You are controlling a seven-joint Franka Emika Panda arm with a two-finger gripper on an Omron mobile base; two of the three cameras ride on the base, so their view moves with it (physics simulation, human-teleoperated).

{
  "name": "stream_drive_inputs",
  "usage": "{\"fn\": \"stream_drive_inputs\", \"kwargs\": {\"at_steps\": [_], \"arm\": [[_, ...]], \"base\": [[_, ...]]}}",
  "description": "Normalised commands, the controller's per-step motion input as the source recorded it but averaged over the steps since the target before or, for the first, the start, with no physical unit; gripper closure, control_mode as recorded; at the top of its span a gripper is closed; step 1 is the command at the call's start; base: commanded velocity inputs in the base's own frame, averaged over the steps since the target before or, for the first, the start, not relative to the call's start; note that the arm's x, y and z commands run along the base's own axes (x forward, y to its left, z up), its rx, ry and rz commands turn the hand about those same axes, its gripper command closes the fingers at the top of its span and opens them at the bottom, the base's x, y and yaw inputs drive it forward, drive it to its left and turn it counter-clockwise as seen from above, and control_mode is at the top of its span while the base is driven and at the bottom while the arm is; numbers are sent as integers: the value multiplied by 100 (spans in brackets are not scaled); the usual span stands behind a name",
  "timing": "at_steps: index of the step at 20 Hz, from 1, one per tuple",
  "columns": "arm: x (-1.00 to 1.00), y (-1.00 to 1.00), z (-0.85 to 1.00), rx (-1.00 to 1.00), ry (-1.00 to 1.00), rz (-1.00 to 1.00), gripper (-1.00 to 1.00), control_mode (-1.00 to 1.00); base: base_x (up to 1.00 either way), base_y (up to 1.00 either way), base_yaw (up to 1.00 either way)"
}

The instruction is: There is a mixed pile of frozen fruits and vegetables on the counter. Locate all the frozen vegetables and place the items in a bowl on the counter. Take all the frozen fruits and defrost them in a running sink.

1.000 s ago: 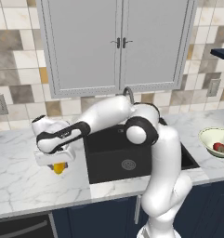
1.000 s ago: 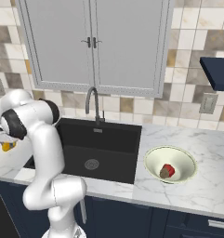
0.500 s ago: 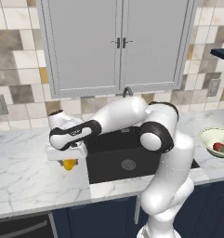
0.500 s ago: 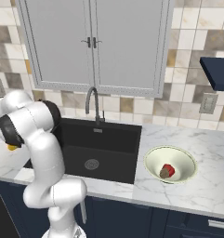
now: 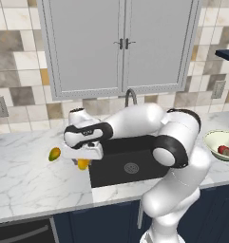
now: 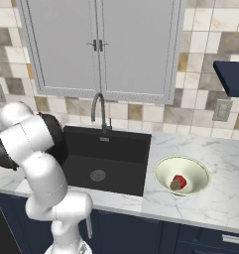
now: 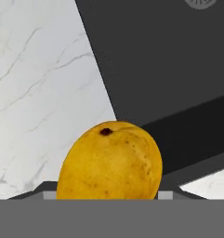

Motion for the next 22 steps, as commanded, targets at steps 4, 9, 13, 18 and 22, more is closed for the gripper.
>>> {"fn": "stream_drive_inputs", "kwargs": {"at_steps": [4,9,13,18,22], "arm": [[9,-49,0,4,0,-2,100,-100],[9,-40,1,3,-1,1,100,-100],[10,-43,0,1,0,0,100,-100],[14,-44,0,0,0,-1,100,-100],[16,-46,-4,0,0,2,100,-100]], "base": [[0,0,0],[0,0,0],[0,0,0],[0,0,0],[0,0,0]]}}
